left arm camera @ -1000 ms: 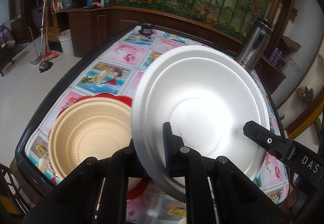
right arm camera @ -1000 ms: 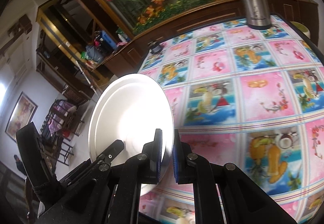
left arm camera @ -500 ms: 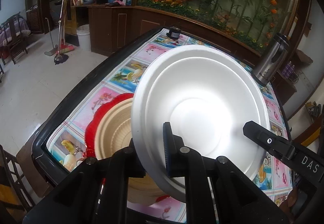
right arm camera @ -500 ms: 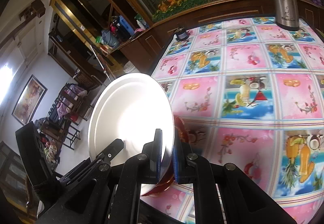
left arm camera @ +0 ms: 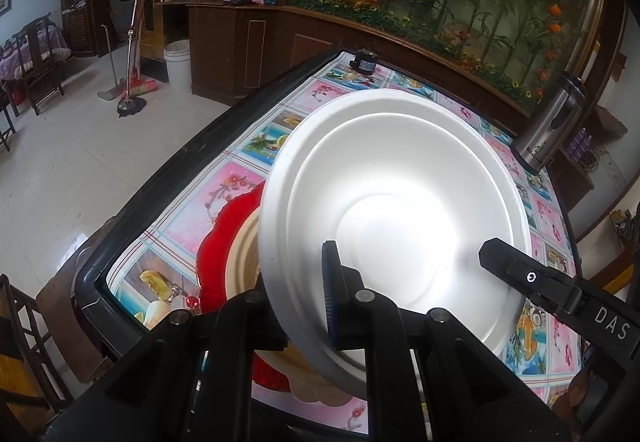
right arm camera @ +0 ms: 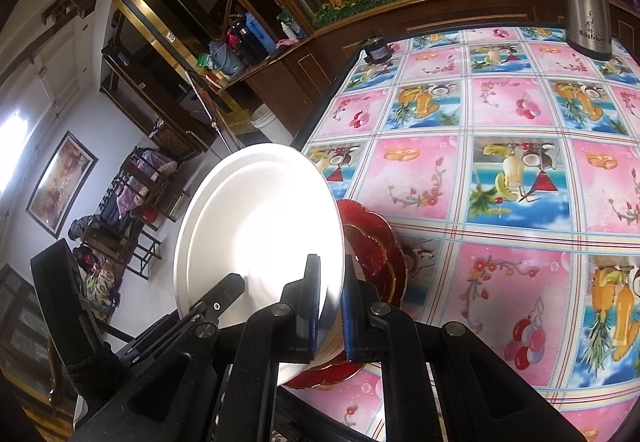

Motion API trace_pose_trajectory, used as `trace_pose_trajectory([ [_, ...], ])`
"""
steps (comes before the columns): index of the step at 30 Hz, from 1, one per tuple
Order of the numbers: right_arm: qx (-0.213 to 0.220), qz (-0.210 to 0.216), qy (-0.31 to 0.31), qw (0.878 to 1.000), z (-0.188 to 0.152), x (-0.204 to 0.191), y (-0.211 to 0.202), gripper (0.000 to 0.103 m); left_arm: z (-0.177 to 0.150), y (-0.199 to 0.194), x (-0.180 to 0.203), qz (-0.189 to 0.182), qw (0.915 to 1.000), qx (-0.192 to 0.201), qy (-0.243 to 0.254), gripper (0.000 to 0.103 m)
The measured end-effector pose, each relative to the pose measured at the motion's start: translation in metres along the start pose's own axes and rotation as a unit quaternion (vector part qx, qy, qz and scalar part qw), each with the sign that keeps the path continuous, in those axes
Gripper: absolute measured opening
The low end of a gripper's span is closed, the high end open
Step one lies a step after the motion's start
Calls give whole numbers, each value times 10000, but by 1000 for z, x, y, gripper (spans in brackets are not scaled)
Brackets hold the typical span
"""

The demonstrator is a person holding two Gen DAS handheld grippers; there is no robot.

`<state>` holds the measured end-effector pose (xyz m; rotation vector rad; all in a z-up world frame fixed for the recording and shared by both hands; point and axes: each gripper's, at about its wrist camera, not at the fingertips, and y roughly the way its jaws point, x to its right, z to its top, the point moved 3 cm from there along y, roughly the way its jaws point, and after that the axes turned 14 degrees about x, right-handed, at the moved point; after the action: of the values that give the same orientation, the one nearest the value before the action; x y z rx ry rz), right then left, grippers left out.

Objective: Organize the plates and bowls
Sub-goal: 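Lower the white plate onto the beige plate on the stack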

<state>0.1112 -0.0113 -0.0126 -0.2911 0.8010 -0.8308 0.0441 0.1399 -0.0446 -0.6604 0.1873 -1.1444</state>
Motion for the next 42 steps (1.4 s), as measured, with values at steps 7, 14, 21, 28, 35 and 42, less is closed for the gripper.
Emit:
trace_pose_trajectory([
  [7,-78,-4,-33,10000,-2,-4,7,9,0,1,-6,32,10000,-29,-16,11],
  [14,-133,29,-73,9999,-5,-9,12,9,-1,1,-11,82,9999,-43,-47,11],
  [21,-191,54,-81,9998,-8,-11,16,9,-2,2,-13,117,9999,-64,-50,11],
  [28,-204,57,-80,9997,-9,-11,16,9,-2,2,-14,130,9999,-74,-47,11],
  [35,-223,64,-80,9997,-10,-12,17,9,-2,2,-17,137,9998,-91,-57,11],
  [42,-224,94,-116,9996,-12,-17,20,9,2,0,-21,109,9999,-112,-73,10],
])
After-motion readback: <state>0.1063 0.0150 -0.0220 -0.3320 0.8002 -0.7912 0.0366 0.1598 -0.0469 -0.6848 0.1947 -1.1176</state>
